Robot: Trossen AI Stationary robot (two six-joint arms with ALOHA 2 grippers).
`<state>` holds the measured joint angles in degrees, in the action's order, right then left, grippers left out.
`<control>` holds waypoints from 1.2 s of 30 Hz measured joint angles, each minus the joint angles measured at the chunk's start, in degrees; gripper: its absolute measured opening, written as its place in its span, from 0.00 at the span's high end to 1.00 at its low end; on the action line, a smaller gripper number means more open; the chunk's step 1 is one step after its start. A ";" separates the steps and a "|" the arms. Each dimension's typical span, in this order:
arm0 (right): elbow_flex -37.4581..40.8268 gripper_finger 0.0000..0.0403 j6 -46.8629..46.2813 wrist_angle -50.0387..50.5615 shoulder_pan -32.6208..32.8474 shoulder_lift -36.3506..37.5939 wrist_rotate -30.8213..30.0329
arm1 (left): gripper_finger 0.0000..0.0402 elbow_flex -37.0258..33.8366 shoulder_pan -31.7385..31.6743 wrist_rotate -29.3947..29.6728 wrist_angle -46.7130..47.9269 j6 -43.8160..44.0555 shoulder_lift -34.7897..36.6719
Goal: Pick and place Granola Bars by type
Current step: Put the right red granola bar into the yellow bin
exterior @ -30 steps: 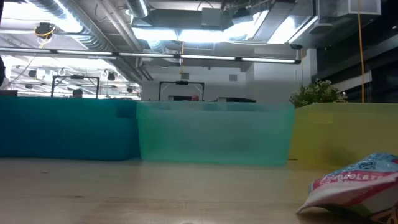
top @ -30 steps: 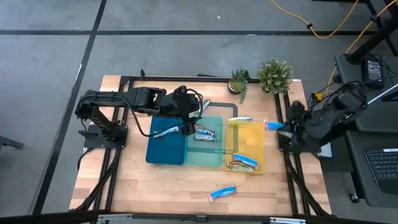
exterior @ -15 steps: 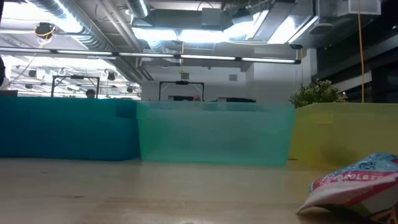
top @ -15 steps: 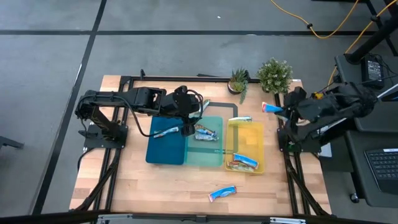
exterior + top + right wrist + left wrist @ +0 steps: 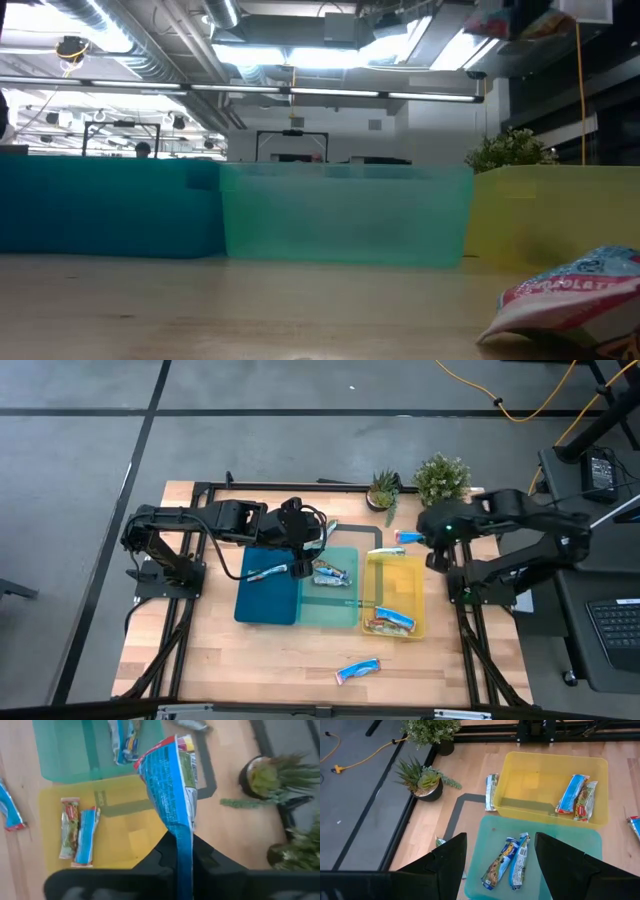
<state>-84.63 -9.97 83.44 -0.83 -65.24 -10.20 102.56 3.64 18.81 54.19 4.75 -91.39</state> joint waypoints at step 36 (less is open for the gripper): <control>36.99 0.92 -13.05 -33.10 -1.70 -0.25 10.92 | 0.44 0.00 0.00 -0.45 0.02 0.00 0.00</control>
<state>-47.64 -23.02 50.34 -2.52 -65.49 0.72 102.56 3.64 18.36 54.22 4.75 -91.39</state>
